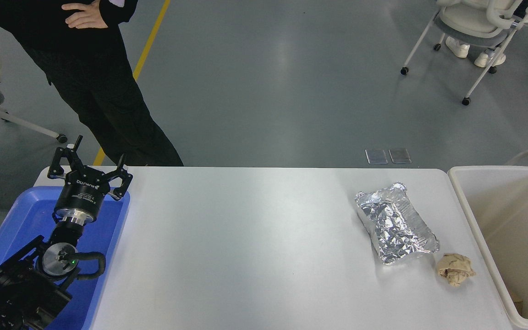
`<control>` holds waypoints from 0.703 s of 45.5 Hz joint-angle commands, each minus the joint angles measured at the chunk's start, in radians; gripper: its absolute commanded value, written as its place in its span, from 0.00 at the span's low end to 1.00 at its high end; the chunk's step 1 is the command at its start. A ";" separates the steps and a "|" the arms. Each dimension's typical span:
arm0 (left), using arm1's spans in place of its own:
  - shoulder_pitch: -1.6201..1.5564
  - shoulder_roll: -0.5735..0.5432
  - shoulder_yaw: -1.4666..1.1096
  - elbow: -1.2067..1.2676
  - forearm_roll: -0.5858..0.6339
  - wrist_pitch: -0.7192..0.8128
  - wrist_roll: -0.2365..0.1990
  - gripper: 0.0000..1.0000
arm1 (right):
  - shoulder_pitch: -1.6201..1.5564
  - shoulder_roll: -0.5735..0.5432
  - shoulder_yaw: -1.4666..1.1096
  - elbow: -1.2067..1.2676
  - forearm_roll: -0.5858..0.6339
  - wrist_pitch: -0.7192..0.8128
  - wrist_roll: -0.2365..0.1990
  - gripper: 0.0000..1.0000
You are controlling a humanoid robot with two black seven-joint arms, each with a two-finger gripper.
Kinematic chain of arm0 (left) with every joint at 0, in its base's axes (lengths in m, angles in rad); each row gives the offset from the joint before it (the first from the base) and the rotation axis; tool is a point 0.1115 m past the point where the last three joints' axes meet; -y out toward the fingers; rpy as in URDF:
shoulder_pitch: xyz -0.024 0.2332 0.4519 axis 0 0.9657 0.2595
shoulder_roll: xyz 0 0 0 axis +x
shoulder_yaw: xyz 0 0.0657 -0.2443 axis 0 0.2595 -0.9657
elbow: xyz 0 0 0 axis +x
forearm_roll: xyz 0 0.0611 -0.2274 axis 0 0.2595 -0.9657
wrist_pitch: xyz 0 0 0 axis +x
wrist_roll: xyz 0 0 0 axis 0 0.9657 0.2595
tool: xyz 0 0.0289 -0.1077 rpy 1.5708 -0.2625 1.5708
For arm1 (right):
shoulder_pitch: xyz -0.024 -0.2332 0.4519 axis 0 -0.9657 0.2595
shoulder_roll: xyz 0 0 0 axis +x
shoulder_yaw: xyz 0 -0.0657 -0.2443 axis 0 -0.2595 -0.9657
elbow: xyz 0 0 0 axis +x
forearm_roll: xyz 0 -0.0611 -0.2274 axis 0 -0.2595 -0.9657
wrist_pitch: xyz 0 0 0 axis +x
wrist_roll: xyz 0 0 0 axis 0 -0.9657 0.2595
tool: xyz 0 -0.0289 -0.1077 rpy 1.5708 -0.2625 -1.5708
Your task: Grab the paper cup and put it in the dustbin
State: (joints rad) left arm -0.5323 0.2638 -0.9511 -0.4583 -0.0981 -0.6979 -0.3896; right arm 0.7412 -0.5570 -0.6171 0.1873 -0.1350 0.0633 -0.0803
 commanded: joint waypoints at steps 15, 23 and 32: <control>0.000 0.000 0.000 0.000 0.000 0.000 0.000 1.00 | -0.003 0.008 0.003 0.008 0.003 -0.154 0.001 0.78; 0.000 0.000 0.000 0.000 0.000 0.000 0.000 1.00 | 0.059 -0.017 0.010 0.122 0.003 -0.151 0.001 0.83; 0.000 0.000 0.000 0.000 0.000 0.000 0.000 1.00 | 0.268 -0.221 -0.015 0.522 -0.005 -0.131 -0.001 1.00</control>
State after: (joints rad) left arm -0.5323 0.2639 -0.9511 -0.4587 -0.0981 -0.6979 -0.3896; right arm 0.8322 -0.6192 -0.6156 0.3669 -0.1325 -0.0797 -0.0795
